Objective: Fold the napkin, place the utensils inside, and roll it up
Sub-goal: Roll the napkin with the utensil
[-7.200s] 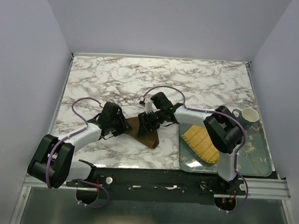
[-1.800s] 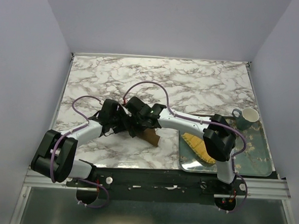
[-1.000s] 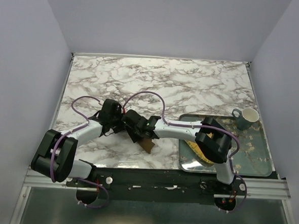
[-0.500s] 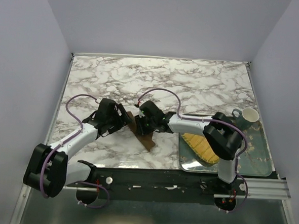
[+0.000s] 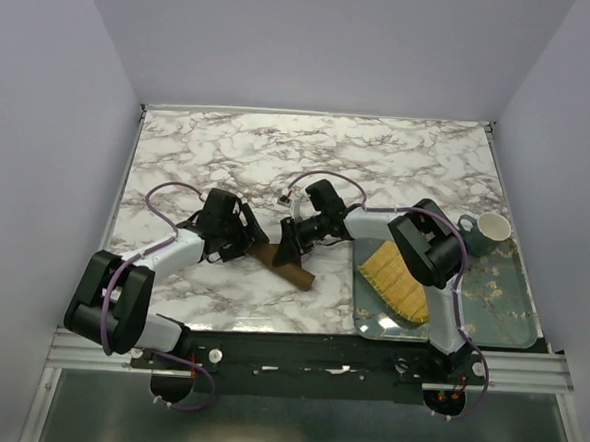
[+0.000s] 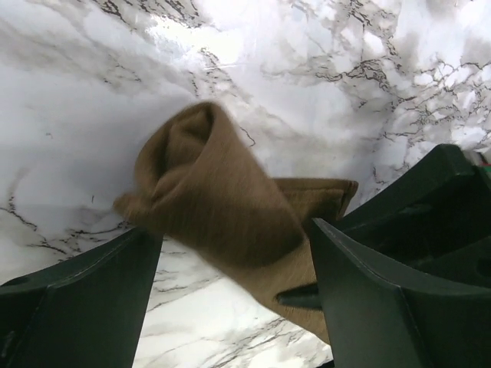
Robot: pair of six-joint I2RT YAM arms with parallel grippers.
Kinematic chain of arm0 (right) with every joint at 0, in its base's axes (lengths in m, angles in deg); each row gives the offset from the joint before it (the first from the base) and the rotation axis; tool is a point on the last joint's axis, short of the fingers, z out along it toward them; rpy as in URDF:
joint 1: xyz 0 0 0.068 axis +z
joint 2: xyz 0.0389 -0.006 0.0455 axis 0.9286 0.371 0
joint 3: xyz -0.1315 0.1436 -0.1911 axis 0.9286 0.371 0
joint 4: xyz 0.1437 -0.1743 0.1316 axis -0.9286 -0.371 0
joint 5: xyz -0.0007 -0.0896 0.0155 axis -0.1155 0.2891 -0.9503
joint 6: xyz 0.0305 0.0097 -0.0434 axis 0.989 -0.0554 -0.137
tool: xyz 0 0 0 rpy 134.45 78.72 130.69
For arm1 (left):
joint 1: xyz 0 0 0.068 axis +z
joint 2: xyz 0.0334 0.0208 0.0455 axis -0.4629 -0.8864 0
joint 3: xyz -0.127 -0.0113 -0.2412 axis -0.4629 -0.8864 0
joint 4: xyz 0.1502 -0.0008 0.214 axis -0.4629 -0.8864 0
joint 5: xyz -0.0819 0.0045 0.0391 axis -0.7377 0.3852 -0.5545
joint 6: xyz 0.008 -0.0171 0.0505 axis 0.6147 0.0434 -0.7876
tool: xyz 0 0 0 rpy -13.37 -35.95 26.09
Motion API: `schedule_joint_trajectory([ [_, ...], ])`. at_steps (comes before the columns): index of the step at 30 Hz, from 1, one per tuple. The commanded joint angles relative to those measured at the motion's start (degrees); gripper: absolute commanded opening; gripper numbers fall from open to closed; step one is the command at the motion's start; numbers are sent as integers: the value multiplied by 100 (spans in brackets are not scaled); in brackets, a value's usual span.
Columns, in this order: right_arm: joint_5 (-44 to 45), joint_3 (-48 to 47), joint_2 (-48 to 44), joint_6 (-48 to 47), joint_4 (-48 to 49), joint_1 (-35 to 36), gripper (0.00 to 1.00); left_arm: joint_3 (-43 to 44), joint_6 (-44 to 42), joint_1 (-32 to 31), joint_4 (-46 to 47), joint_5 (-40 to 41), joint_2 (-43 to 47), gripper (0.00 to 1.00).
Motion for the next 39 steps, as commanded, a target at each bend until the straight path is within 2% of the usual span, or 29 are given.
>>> schedule_joint_trajectory([
  [1,-575,-128,458,-796,-991,66,41,97,-57,-16,156,99,-211,82],
  [3,-338,-312,458,-981,-1384,66,45,36,-75,-25,165,161,-142,74],
  [5,-128,-427,380,-1104,-1650,58,48,-122,-101,-16,209,223,-1,70],
  [9,1031,-340,-147,-807,-1966,75,60,-316,-110,-16,209,197,350,60],
  [14,2499,-313,-956,-314,-2353,399,68,-518,48,-86,227,153,527,58],
  [18,4323,-541,-1176,20,-2844,971,73,-518,136,-139,244,144,571,57],
  [21,5231,-743,-1150,161,-3039,1349,77,-466,154,-165,201,161,545,57],
  [25,5919,-945,-983,258,-3215,1858,77,-369,162,-157,148,144,413,56],
  [33,7026,-1367,-526,451,-3672,2299,78,-334,277,-165,113,135,369,56],
  [39,7133,-1131,-271,680,-3444,2325,75,-290,321,-174,25,117,369,56],
])
